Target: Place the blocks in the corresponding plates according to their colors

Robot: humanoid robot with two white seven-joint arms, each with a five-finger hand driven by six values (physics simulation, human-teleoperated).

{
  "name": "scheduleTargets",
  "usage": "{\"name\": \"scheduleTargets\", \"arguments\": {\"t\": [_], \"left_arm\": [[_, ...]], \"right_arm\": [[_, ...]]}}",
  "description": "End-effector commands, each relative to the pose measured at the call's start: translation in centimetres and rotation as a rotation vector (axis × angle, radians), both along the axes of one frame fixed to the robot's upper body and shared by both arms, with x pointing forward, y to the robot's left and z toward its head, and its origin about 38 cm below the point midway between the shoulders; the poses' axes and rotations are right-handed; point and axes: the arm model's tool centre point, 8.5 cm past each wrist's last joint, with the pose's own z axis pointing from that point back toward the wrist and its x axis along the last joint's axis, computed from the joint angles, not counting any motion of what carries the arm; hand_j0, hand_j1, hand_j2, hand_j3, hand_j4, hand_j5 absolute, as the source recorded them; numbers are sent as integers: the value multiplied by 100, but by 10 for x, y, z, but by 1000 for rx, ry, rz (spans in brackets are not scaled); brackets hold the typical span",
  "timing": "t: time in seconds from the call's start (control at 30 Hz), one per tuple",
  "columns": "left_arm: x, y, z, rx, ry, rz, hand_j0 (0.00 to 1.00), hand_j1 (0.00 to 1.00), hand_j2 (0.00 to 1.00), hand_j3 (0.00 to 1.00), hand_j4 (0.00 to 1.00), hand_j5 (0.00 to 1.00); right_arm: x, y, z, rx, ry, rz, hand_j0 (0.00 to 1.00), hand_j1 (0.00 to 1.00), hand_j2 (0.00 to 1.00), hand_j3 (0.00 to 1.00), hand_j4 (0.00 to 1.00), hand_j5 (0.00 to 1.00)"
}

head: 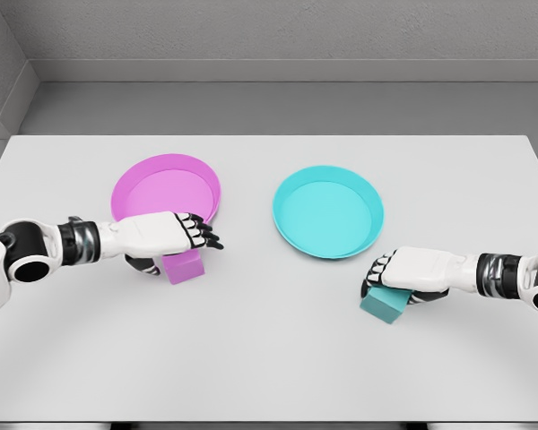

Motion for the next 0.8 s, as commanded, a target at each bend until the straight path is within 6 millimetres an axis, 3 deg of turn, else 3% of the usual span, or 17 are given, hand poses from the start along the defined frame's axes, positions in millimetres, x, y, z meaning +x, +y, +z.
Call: {"name": "scheduleTargets", "arguments": {"t": [0.0,0.43,0.77], "left_arm": [[1,-1,-1,-4,4,4,100,100,100,100,100,100],[0,-1,-6,3,11,6,100,100,100,100,100,100],[2,-2,-10,3,18,15,100,100,100,100,100,100]], "right_arm": [[3,-2,6,10,-13,-11,53,53,53,53,53,53],[4,-18,28,-5,-56,-21,53,53,53,53,53,53],[16,-30,50,-5,-114,-55,53,53,53,53,53,53]]}}
